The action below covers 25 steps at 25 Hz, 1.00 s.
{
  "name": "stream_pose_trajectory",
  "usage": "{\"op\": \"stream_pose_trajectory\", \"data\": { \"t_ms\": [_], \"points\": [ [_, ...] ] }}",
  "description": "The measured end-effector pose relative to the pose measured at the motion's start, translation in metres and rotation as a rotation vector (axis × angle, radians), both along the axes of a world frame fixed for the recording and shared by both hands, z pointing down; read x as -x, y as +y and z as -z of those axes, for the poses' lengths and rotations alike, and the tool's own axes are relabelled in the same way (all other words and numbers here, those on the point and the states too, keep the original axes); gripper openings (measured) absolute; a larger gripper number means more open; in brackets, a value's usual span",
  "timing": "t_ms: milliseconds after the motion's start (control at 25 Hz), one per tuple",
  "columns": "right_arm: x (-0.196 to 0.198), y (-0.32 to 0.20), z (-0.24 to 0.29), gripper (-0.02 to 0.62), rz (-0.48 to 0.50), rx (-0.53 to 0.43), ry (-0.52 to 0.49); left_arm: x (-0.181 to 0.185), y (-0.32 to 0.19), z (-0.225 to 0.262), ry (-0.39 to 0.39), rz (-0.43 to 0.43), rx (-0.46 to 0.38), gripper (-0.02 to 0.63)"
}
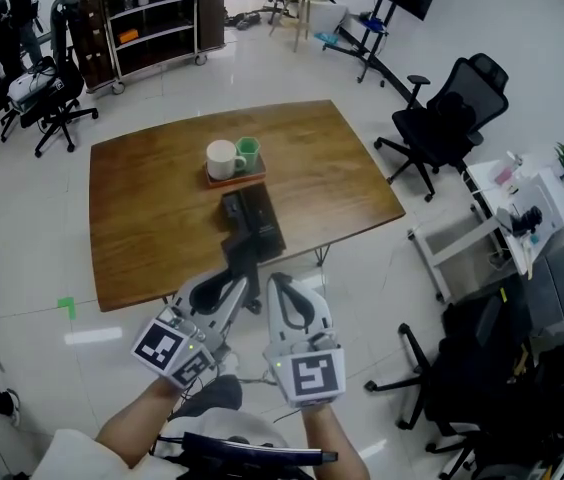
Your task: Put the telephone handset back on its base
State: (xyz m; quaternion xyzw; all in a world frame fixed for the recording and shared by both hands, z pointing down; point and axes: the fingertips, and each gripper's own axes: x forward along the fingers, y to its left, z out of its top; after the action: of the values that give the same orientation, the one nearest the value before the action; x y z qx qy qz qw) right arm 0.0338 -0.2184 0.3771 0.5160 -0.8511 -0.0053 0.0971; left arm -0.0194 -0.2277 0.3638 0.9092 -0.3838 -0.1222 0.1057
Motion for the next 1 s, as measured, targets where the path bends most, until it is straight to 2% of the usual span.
{"op": "stream_pose_trajectory", "data": {
  "t_ms": [480, 1000],
  "points": [
    [0.004, -0.035, -0.008, 0.005, -0.027, 0.01, 0.011, 0.001, -0.039, -0.019, 0.01, -0.032, 0.042, 0.067],
    [0.01, -0.055, -0.025, 0.005, -0.04, 0.041, 0.023, 0.016, -0.075, -0.06, 0.095, -0.027, 0.174, 0.067]
  ]
}}
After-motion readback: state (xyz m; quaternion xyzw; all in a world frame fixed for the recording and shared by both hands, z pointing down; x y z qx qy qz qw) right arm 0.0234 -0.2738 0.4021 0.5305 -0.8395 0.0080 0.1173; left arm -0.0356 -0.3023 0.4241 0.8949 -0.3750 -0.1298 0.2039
